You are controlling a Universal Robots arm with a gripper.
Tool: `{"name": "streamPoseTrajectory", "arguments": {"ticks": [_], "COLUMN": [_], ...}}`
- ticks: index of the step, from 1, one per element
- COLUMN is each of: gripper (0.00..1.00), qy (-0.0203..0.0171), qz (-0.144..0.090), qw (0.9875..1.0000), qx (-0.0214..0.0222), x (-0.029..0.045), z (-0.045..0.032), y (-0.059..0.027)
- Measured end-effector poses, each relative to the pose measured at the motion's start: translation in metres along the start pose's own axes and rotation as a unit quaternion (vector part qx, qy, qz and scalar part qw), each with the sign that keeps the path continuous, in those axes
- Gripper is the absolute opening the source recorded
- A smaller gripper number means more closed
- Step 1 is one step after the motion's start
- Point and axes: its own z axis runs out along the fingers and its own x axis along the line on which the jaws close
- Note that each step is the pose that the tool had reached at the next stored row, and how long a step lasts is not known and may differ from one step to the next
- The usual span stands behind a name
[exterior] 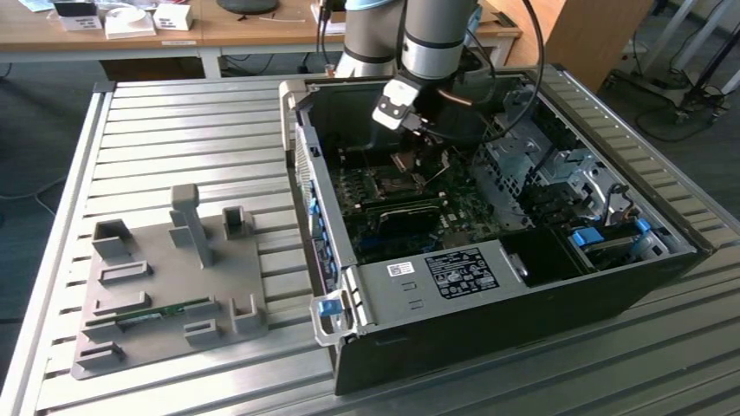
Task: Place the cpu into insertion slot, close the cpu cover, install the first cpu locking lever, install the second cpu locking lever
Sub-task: 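Place the cpu into insertion slot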
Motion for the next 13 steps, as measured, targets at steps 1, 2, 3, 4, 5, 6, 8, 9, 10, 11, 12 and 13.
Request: {"name": "streamPoseTrajectory", "arguments": {"ticks": [1,2,3,4,5,6,8,9,10,11,12,13], "gripper": [0.54,0.54,0.54,0.54,0.54,0.54,0.54,0.54,0.54,0.54,0.54,0.54], "qy": [-0.0008,-0.0016,-0.0022,-0.0027,-0.0029,-0.0029,-0.0028,-0.0028,-0.0028,-0.0029,-0.0027,-0.0027], "qz": [0.010,0.018,0.026,0.031,0.033,0.033,0.033,0.033,0.033,0.033,0.033,0.033], "qw": [1.0000,0.9998,0.9997,0.9995,0.9995,0.9995,0.9995,0.9995,0.9995,0.9995,0.9994,0.9994], "qx": [-0.0002,-0.0004,-0.0005,-0.0006,-0.0006,-0.0006,-0.0007,-0.0006,-0.0007,-0.0002,0.0022,0.0048], "x": [0.0000,0.0000,0.0000,0.0000,0.0000,0.0000,0.0000,0.0000,0.0000,0.0000,0.0001,0.0001], "z": [0.0001,0.0003,0.0004,0.0004,0.0004,0.0004,0.0005,0.0004,0.0005,0.0005,0.0006,0.0006], "y": [0.0000,0.0000,-0.0001,-0.0001,-0.0002,-0.0002,-0.0002,-0.0002,-0.0002,-0.0002,-0.0002,-0.0002]}}
